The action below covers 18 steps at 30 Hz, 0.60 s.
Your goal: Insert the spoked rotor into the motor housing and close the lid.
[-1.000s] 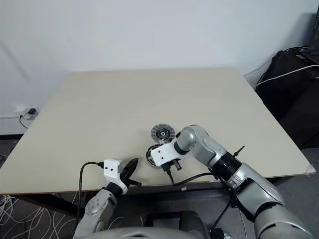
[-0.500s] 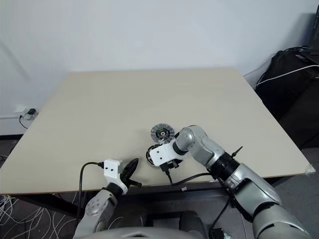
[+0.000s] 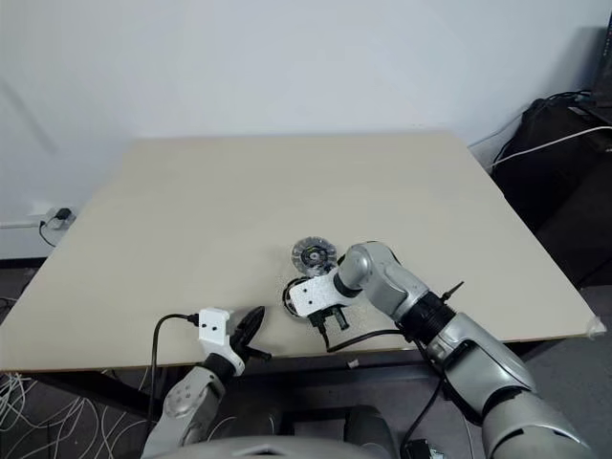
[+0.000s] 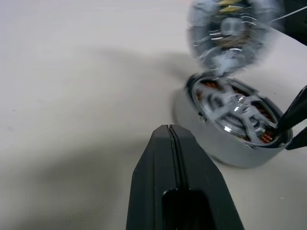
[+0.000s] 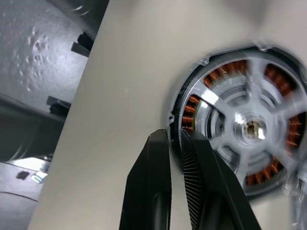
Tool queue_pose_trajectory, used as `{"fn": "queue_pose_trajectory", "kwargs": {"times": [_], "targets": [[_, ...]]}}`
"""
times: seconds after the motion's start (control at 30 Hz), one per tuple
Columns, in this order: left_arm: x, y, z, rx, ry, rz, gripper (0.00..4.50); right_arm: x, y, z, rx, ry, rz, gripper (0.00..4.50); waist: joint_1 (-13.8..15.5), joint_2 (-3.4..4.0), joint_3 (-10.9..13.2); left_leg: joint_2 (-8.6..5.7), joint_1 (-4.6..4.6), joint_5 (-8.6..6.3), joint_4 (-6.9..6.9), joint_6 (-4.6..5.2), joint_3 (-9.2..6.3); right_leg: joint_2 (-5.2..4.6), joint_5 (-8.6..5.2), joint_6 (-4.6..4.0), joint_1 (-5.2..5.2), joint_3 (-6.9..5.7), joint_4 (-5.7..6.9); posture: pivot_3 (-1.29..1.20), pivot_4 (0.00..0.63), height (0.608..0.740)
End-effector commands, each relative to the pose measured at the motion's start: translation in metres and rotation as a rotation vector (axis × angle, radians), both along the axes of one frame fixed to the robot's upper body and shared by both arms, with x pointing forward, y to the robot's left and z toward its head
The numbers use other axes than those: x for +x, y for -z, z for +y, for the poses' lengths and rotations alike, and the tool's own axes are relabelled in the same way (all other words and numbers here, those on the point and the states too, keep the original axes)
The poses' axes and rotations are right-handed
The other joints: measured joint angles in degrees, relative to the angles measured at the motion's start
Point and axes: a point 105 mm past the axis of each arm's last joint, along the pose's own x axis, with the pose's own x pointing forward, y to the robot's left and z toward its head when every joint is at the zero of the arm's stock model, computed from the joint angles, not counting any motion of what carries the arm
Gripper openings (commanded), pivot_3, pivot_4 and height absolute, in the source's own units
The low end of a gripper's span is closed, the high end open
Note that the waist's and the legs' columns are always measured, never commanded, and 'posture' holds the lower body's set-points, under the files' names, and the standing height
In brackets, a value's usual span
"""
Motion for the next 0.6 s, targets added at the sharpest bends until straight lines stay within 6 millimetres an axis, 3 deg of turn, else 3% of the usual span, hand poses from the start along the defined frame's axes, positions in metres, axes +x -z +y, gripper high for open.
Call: {"fn": "queue_pose_trajectory", "kwargs": {"times": [0.03, 0.2, 0.33, 0.6], "targets": [[0.005, -0.014, -0.003, -0.018, -0.002, -0.059, 0.0, 0.003, -0.004, 0.001, 0.013, 0.009, -0.009, 0.09, -0.02, 0.01, -0.01, 0.0, 0.0, 0.0, 0.0, 0.0, 0.0, 0.0, 0.0, 0.0, 0.0, 0.0, 0.0, 0.0, 0.0, 0.74], [0.005, -0.014, -0.003, -0.017, 0.001, -0.06, 0.0, 0.003, -0.011, 0.007, 0.1, 0.1, 0.013, 0.09, 0.0, -0.01, -0.02, 0.0, 0.0, 0.0, 0.05, 0.0, 0.0, 0.0, -0.07, -0.14, 0.03, 0.0, 0.01, 0.0, 0.0, 0.74], [0.006, -0.014, -0.002, -0.018, -0.001, -0.06, 0.0, 0.0, -0.034, 0.017, 0.317, 0.466, 0.219, 0.09, 0.01, -0.03, -0.01, 0.02, -0.05, 0.0, 0.04, 0.0, -0.03, 0.0, -0.07, -0.16, -0.04, 0.02, 0.03, 0.0, 0.0, 0.74], [0.007, -0.013, -0.004, -0.022, 0.02, -0.055, 0.0, -0.018, -0.054, 0.004, 0.379, 0.772, 0.362, 0.09, 0.24, -0.02, 0.0, 0.0, -0.15, -0.15, 0.05, -0.24, -0.03, -0.07, -0.14, -0.19, -0.12, 0.01, 0.02, 0.0, 0.0, 0.74]]}}
